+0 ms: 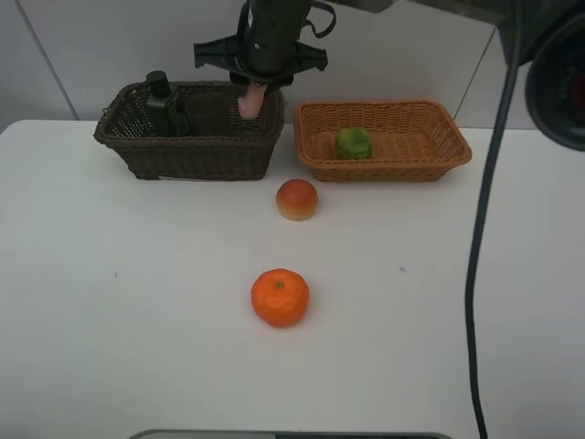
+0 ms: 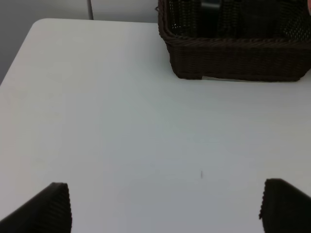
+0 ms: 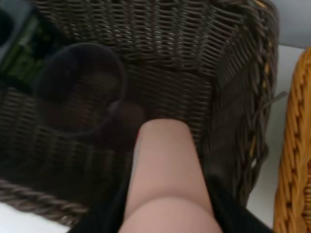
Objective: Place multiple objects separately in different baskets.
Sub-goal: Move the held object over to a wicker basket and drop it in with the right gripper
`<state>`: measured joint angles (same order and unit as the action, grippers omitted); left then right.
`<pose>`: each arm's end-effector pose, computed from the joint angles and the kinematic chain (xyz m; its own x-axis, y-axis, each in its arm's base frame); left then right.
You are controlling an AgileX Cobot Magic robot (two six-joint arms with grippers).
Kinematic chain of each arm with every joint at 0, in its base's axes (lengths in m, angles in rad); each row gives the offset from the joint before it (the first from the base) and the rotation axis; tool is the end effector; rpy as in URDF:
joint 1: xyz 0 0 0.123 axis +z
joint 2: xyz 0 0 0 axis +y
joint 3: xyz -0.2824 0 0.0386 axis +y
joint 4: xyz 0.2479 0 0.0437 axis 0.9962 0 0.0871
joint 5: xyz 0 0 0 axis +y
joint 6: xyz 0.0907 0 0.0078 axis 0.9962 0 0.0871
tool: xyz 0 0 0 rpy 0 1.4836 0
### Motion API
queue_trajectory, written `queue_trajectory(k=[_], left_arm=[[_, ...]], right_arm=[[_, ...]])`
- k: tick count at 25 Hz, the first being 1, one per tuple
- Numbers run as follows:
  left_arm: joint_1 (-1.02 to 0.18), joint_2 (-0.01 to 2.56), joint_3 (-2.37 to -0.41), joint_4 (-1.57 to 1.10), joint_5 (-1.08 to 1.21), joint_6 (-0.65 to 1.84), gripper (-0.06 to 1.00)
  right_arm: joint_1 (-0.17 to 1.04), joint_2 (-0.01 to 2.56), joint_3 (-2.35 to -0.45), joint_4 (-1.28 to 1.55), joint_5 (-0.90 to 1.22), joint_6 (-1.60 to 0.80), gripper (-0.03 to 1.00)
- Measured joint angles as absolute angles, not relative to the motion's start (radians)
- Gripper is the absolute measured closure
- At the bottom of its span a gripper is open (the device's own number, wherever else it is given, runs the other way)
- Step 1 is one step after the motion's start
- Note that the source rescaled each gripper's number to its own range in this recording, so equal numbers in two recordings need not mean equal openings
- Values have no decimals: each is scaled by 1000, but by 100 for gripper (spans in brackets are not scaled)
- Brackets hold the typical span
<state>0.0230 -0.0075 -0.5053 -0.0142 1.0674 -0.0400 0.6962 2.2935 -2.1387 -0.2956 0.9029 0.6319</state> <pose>-0.0069 -0.0013 0.2781 -0.4494 -0.0572 -0.8915 -0.0330 0.9983 -0.0474 0.4115 0.3168 0.2421 -0.7877 -0.1117 -0.6059 -0.2024 0.9758 0.0833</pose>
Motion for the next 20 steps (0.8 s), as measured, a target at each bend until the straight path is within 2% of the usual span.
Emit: queue_trajectory(k=[16,18,19,20], left_arm=[[23,-8,-505,-14,1067,-40,-5],[23,-8,-505,-14,1067,-40,-5],[23,-8,-505,-14,1067,-40,-5],[23,-8,-505,-14,1067,-40,-5]], right_arm=[[712,2374,-2139,-314,794,665,96],[712,2375,-2139,-314,786,665,88],[712,2374,-2139,-318,769,665,62],[712,2374,-2139,-319,767,665,50]])
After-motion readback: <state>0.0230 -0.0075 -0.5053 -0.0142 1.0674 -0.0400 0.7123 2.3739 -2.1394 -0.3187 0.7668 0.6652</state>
